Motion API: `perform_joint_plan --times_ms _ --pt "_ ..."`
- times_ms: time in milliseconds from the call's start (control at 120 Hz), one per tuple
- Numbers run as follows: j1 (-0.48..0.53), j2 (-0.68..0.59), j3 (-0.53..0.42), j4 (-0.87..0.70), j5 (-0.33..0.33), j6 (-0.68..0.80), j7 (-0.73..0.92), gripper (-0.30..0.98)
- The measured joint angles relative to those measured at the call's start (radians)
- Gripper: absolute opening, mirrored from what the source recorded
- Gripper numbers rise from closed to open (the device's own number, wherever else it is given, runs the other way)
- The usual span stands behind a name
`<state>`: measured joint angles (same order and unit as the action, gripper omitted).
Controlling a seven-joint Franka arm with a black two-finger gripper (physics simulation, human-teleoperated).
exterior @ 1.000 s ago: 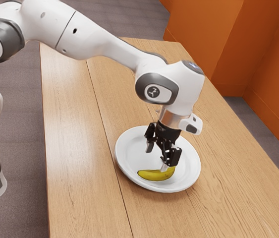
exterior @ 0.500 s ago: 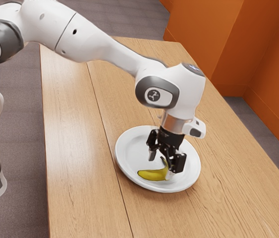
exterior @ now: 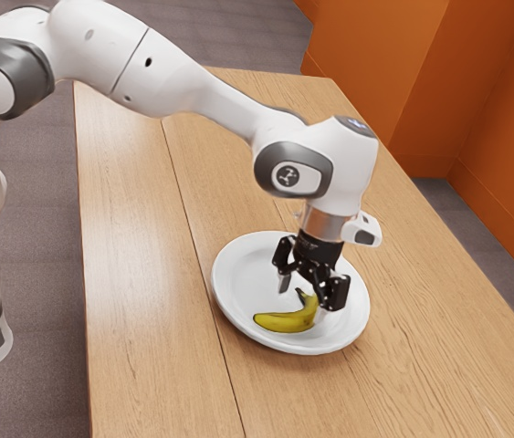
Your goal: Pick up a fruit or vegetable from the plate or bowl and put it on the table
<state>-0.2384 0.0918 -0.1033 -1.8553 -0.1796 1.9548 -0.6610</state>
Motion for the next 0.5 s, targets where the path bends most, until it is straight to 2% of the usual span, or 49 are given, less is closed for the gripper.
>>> perform_joint_plan --times_ms 500 --pt "0.001 0.029 0.025 0.0 0.0 0.022 -0.028 0.69"
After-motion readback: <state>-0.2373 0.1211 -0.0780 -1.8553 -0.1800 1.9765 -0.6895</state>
